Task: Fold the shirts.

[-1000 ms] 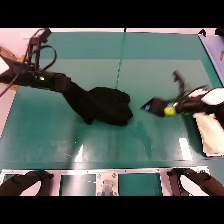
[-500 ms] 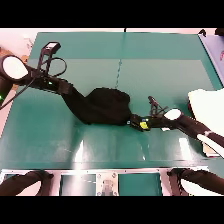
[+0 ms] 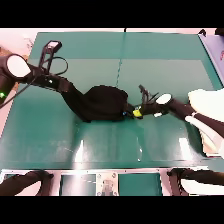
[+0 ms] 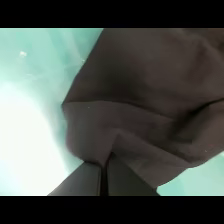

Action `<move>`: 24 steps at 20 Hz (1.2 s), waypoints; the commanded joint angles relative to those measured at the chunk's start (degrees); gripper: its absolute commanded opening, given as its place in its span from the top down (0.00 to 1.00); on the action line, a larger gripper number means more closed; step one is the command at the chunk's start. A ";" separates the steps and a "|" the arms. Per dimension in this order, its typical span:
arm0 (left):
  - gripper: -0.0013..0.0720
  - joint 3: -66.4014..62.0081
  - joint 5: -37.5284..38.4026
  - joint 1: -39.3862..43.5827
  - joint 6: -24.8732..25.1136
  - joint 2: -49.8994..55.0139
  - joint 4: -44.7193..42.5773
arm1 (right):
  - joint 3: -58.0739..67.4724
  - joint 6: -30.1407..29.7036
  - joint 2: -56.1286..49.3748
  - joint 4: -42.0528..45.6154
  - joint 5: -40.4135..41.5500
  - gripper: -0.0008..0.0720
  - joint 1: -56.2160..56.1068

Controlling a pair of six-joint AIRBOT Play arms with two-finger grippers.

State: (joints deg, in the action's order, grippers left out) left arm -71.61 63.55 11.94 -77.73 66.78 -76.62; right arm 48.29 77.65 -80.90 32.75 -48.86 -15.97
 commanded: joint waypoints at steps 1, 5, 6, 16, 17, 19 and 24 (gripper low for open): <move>0.95 -7.43 4.20 -1.05 -1.33 -0.07 -6.12 | 6.69 -1.09 5.01 2.43 -16.04 0.97 7.67; 0.95 -25.27 10.78 -4.35 -1.33 -0.07 -5.75 | 17.84 1.99 19.23 2.34 -25.42 0.97 20.81; 0.95 -29.68 11.85 -4.52 -1.33 -0.07 -5.73 | 21.46 2.95 22.36 2.34 -26.71 0.97 23.61; 0.95 -48.26 3.21 -4.52 -2.34 -13.51 -3.98 | 51.71 4.87 36.33 2.43 -28.39 0.97 36.22; 0.95 -48.26 3.32 -4.52 -2.14 -14.01 -4.00 | 51.67 4.87 36.50 2.43 -28.65 0.97 36.22; 0.95 -48.04 4.70 -4.52 -1.66 -14.45 -4.11 | 50.29 4.59 36.37 2.45 -28.79 0.97 36.22; 0.95 -33.18 5.44 -4.52 -1.70 -13.68 -3.61 | 36.22 2.49 35.82 4.61 -28.09 0.97 36.22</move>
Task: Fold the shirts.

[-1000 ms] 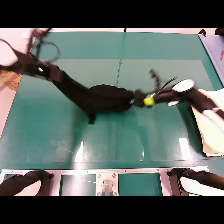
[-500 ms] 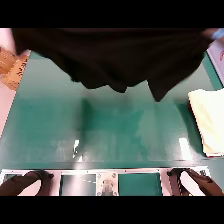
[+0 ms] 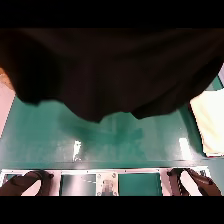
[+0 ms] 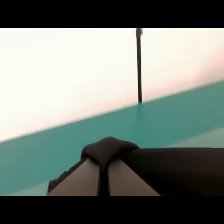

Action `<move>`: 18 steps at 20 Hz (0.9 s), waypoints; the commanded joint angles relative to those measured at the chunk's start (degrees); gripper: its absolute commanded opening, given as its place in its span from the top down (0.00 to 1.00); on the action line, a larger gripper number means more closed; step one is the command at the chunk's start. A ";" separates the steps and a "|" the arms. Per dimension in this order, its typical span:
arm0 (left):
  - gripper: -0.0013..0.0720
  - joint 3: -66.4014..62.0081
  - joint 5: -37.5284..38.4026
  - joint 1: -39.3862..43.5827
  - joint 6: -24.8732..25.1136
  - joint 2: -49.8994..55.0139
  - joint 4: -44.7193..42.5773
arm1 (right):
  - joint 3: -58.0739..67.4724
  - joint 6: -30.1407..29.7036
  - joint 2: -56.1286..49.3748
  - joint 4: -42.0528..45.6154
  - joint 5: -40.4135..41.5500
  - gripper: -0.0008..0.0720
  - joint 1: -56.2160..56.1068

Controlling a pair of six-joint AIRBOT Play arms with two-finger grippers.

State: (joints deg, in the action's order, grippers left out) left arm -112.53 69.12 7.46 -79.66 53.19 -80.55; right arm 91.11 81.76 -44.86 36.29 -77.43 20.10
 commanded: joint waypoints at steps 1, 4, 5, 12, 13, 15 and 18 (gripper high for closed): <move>0.95 12.31 -1.05 -0.02 0.28 0.76 0.81 | -11.74 -3.08 -0.55 1.03 1.77 0.97 0.11; 0.95 28.26 -10.86 -0.02 4.87 5.81 6.86 | -28.68 -6.43 -3.85 0.98 10.67 0.97 -0.44; 0.95 33.46 -17.25 -0.02 7.56 8.70 10.01 | -34.23 -7.65 -6.25 0.59 15.17 0.97 -0.66; 0.72 39.63 -34.64 -0.02 10.23 32.50 22.80 | -40.04 -17.84 -36.22 -4.68 32.48 0.97 -0.96; 0.21 39.63 -34.47 -0.11 9.51 33.62 22.51 | -38.32 -17.94 -39.08 -4.63 32.17 0.97 -0.96; 0.09 38.66 -31.04 -1.55 7.17 32.92 22.49 | -35.04 -17.94 -41.42 -3.89 30.10 0.74 0.00; 0.09 33.07 -16.63 -6.86 7.08 29.81 21.42 | -28.87 -17.90 -41.16 -0.55 21.68 0.49 4.90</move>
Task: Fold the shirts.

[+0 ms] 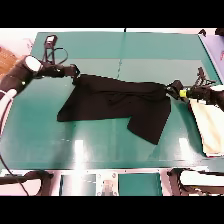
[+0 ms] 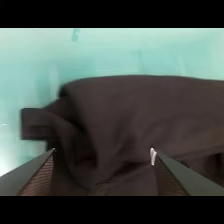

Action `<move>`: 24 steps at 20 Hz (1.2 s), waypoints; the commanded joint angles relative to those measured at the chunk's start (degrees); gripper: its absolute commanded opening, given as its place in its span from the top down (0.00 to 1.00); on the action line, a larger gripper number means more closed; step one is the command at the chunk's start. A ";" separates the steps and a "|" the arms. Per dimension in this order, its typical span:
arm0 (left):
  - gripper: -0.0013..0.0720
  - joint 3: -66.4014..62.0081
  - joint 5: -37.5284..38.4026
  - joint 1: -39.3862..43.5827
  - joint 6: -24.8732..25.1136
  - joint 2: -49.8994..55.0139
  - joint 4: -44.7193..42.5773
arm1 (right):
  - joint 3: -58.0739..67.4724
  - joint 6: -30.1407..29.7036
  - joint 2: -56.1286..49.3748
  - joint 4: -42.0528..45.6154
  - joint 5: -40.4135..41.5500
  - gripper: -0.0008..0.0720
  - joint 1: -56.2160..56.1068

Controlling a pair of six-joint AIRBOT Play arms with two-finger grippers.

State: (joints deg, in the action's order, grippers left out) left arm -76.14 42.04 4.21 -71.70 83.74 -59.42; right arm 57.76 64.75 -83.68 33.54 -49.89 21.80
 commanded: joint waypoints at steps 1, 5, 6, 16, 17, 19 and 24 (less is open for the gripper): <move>0.24 -5.22 15.23 -5.75 -0.87 -1.79 0.24 | 6.08 -0.74 -2.10 2.73 -9.46 0.53 5.40; 0.95 -7.72 28.48 -13.25 0.85 -6.95 -0.37 | 6.19 -0.74 -0.24 2.73 -18.88 0.97 13.20; 0.95 -7.32 32.00 -14.67 1.38 -7.69 -1.01 | 5.46 -0.74 0.37 2.73 -20.37 0.97 14.67; 0.10 27.39 24.85 -22.23 3.52 -9.16 1.05 | -6.12 -0.96 4.81 4.85 -17.16 0.81 20.17; 0.10 28.79 23.69 -22.23 4.79 -7.87 2.91 | -6.16 -0.96 4.76 4.83 -16.96 0.81 19.91; 0.10 29.42 22.29 -22.12 7.34 -4.44 7.80 | -6.16 -0.96 4.76 4.83 -16.65 0.81 19.56; 0.12 29.38 18.18 -19.93 9.29 2.47 12.37 | -6.16 -0.94 4.74 4.83 -16.57 0.81 19.34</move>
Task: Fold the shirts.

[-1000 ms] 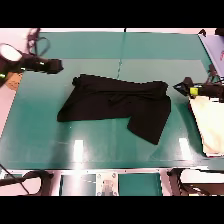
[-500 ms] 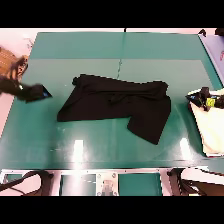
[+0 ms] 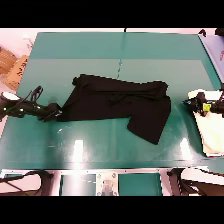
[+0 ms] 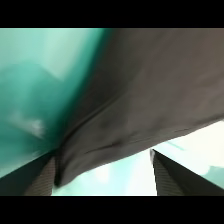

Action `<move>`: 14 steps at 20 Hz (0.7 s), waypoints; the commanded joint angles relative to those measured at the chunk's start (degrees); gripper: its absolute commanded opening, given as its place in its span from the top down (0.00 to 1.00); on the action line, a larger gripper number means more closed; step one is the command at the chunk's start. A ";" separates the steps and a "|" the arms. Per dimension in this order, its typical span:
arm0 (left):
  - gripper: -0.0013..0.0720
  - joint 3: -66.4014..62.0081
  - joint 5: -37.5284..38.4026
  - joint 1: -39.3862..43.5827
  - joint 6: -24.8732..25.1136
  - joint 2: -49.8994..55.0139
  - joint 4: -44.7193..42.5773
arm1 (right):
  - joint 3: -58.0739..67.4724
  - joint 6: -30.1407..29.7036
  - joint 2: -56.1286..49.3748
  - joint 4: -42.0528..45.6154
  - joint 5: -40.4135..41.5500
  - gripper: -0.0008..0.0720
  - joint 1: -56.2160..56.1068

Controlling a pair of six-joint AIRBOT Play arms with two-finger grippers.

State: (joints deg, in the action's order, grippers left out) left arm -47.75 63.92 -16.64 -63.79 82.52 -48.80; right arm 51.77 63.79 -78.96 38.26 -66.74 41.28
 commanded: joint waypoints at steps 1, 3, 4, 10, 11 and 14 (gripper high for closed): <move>0.39 0.85 -3.61 1.18 2.10 4.11 2.62 | -0.17 0.00 0.02 0.11 0.31 0.81 -0.13; 0.95 -0.48 -1.86 1.18 5.18 4.22 3.78 | -0.17 0.00 0.02 0.13 0.31 0.81 -0.13; 0.95 -1.79 -0.57 1.18 5.86 4.22 3.58 | -0.17 0.00 0.02 0.15 0.31 0.78 -0.13; 0.95 -9.64 1.25 1.18 3.82 4.22 -5.35 | -1.68 0.00 -1.90 4.44 0.35 0.48 -0.13; 0.95 -9.64 0.83 1.18 3.85 4.22 -5.51 | -2.64 -0.02 -2.40 4.42 0.85 0.48 -0.15; 0.95 -9.64 -0.94 1.18 3.80 4.22 -5.90 | -4.94 -0.11 -4.83 4.42 3.13 0.48 -1.70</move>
State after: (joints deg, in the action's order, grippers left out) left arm -56.62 64.03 -15.44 -59.68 86.70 -53.30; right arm 48.51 63.75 -82.04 42.09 -65.34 40.53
